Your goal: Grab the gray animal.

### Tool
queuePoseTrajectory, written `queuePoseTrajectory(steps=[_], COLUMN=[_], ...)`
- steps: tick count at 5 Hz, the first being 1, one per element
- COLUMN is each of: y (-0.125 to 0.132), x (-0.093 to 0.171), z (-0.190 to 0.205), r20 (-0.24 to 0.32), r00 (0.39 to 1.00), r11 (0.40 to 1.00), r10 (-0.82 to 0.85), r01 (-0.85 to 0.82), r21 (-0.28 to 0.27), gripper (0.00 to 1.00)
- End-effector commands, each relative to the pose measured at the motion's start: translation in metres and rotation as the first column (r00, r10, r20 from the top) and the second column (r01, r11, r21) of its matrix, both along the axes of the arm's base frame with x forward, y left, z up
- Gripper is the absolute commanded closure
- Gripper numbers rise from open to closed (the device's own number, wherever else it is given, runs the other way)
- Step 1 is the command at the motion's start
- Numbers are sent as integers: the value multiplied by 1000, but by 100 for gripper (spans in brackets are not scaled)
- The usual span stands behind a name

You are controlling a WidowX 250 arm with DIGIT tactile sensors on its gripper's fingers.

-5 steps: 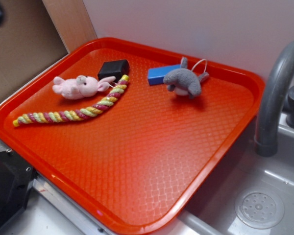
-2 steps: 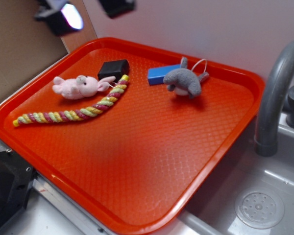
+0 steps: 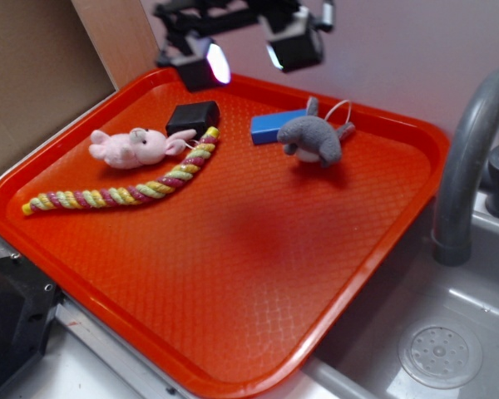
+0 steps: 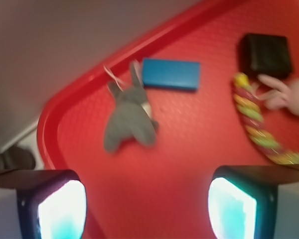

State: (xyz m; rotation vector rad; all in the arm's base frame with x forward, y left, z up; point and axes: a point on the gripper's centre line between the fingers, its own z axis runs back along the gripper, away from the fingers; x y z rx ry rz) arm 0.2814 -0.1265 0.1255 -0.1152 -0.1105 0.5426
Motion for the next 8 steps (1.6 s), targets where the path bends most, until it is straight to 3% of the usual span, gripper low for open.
queuePoseTrajectory(steps=[1,4,5,6,7,8], y=[-8,-18,-23,-24,-20,-14], x=[44,53,44,32,15,-9], z=[-26,-87,-77,-40,8,46], r20=[23,-109,-84,-102,-90,-81], r00=[1000,994,994,987,982,977], r11=[1000,997,992,983,965,956], r10=[2,-23,-69,-120,-168,-197], r01=[-2,31,77,133,182,210], r21=[3,73,97,126,189,206], gripper=[0,0,100,100,100,100])
